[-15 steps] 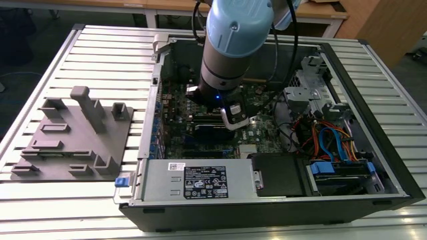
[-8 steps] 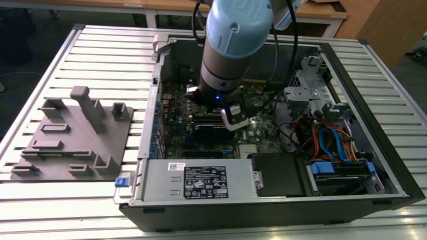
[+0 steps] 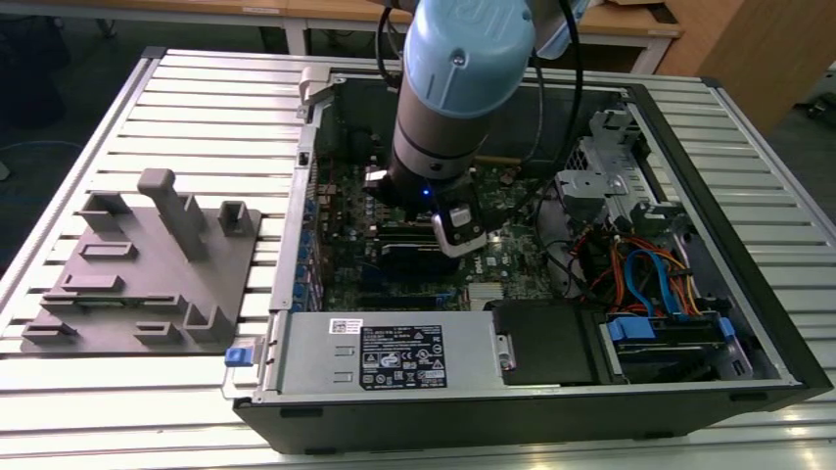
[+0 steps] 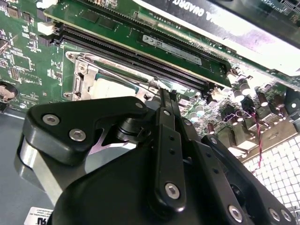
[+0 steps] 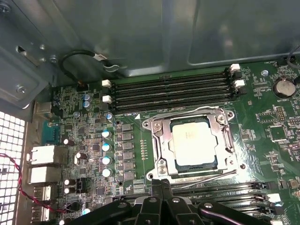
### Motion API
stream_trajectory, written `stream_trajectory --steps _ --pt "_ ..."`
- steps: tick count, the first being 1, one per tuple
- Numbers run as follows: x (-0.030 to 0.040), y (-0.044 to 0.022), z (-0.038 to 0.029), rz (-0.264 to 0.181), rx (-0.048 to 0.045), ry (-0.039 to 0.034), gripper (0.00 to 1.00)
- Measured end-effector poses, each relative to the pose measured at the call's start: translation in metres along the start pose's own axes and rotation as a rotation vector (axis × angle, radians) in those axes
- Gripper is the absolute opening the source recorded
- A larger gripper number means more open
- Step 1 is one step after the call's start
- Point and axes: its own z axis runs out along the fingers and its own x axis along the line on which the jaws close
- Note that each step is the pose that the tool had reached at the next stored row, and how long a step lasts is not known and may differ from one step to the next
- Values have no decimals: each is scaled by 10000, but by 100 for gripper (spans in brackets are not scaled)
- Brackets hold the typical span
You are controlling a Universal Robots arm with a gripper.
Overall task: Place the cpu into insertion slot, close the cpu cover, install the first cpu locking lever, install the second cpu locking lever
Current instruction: 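Install the second cpu locking lever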
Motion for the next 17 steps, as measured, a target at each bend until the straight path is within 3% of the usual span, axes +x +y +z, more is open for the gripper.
stream_trajectory --steps 17 --pt "-3 -14 16 -2 -35 5 10"
